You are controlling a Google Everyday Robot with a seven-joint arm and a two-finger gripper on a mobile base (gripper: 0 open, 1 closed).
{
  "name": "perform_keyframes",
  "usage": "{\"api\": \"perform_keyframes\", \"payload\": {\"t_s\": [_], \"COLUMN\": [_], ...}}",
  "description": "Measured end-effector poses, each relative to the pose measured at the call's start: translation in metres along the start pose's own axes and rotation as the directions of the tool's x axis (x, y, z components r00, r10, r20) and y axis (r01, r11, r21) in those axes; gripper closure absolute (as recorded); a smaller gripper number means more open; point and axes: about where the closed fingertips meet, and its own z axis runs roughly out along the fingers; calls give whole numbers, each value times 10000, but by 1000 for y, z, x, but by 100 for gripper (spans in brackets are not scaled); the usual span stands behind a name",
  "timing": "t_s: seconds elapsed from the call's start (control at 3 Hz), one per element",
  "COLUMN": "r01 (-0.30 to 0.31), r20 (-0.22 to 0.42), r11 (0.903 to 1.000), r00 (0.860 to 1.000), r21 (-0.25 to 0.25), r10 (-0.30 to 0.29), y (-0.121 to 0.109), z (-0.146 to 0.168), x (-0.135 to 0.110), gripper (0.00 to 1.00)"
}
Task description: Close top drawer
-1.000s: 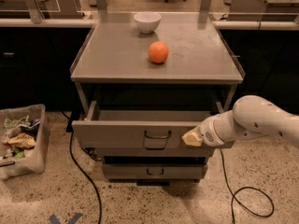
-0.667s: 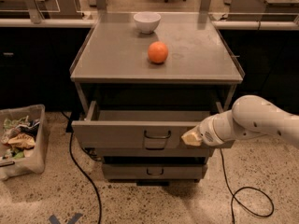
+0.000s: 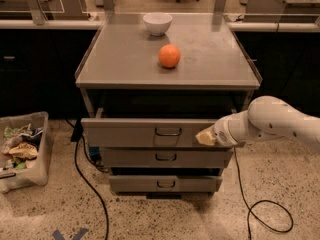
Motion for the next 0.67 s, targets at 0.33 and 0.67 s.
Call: {"api": "perform_keyframes", "payload": {"t_s": [0.33,0.67], "r01": [-4,-375], "r20": [4,346], "r11": [10000,9985], "r00": [10000,9987], "r21": [5,388], "r10": [4,361], "y": [0,-23], "z": [0,7], "x": [0,-10], "gripper": [100,100]}}
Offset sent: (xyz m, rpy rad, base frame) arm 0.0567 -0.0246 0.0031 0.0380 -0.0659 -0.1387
